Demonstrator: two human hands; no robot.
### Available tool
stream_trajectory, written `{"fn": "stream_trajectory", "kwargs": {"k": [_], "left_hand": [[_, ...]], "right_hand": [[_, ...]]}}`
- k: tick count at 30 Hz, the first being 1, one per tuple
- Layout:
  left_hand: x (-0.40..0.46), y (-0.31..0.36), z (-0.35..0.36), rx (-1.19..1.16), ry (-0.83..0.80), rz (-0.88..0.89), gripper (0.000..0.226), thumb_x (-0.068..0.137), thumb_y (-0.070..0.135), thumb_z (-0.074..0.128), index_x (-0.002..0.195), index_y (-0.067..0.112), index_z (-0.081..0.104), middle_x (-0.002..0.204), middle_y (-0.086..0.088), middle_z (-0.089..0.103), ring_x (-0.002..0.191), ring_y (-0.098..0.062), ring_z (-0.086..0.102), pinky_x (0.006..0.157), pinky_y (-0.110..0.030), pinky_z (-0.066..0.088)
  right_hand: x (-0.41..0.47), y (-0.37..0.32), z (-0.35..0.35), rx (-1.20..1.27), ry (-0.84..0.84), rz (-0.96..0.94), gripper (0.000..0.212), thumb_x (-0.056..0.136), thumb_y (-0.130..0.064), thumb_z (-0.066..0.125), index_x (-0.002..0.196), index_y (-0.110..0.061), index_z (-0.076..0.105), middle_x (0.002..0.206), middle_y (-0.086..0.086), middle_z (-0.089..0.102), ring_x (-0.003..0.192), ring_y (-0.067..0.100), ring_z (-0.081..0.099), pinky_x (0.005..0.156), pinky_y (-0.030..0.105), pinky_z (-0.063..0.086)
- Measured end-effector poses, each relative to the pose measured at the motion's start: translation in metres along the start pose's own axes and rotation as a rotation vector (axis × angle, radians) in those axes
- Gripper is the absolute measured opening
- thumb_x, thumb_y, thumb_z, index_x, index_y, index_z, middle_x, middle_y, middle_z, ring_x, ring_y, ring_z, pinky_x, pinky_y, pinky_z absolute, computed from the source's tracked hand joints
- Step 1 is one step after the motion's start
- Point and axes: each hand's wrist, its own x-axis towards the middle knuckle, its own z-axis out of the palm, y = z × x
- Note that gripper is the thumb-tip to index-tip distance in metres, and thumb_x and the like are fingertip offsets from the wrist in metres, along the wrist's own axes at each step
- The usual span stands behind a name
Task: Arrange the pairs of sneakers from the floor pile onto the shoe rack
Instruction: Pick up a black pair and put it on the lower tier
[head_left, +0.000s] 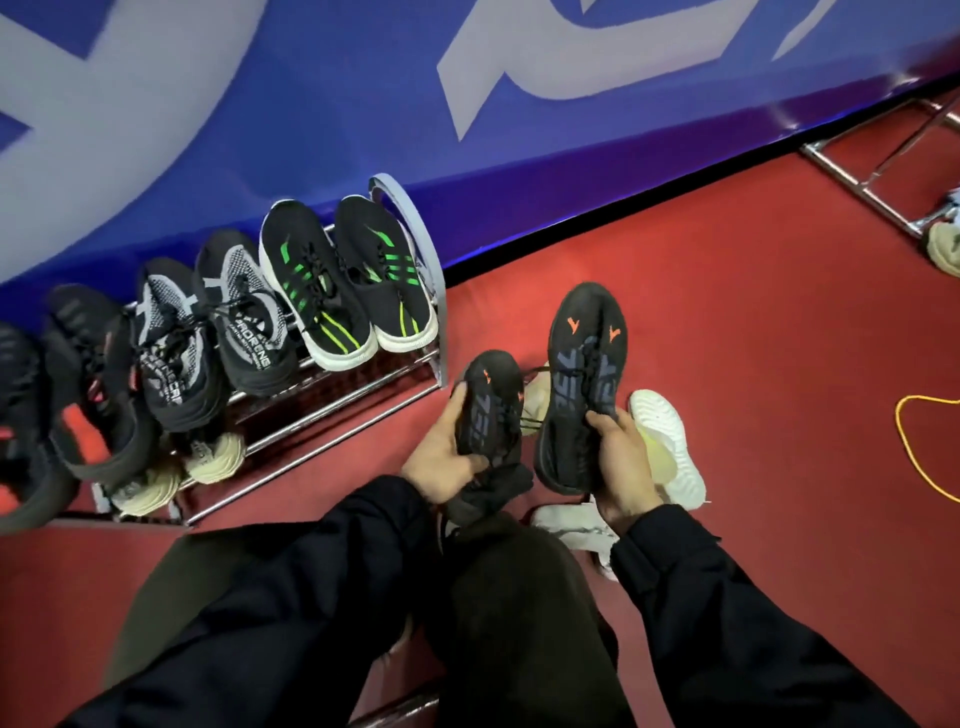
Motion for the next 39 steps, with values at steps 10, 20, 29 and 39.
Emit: {"fn": "stream_trajectory", "kwargs": {"k": [10, 20, 29, 39], "left_hand": [[-0.045, -0.057, -0.034, 0.015, 0.547, -0.292, 0.027, 0.093, 0.015, 0.067, 0.116, 0.005, 0.055, 0.108, -0.011, 0.065, 0.097, -0.024, 0.063, 0.095, -0.039, 0.052], [-0.071, -0.092, -0.113, -0.299, 0.784, -0.202, 0.050, 0.096, 0.009, 0.064, 0.139, 0.001, 0.039, 0.133, -0.021, 0.060, 0.113, -0.028, 0.061, 0.092, -0.034, 0.054], [-0.028, -0.086, -0.153, -0.676, 0.790, -0.076, 0.046, 0.062, 0.013, 0.076, 0.105, -0.003, 0.068, 0.103, -0.022, 0.074, 0.089, -0.030, 0.067, 0.099, -0.060, 0.052], [0.013, -0.087, -0.218, -0.785, 0.907, -0.183, 0.029, 0.105, 0.026, 0.046, 0.133, 0.021, 0.046, 0.132, -0.002, 0.063, 0.102, -0.026, 0.071, 0.055, -0.037, 0.061]], "right_hand": [[0.006, 0.060, 0.031, -0.289, -0.159, 0.275, 0.046, 0.088, -0.030, 0.056, 0.125, -0.007, 0.068, 0.115, 0.017, 0.076, 0.102, 0.032, 0.075, 0.097, 0.051, 0.057], [0.010, 0.039, 0.074, -0.426, -0.382, 0.385, 0.041, 0.096, -0.029, 0.060, 0.126, -0.001, 0.066, 0.117, 0.014, 0.072, 0.107, 0.031, 0.066, 0.088, 0.040, 0.055], [0.020, 0.063, 0.139, -0.595, -0.416, 0.125, 0.030, 0.098, -0.034, 0.064, 0.118, -0.013, 0.070, 0.108, 0.012, 0.076, 0.093, 0.026, 0.072, 0.081, 0.031, 0.055], [0.057, 0.099, 0.181, -0.575, -0.397, 0.120, 0.018, 0.097, -0.030, 0.065, 0.102, -0.017, 0.055, 0.090, 0.003, 0.068, 0.058, 0.001, 0.068, 0.052, 0.014, 0.051]]}}
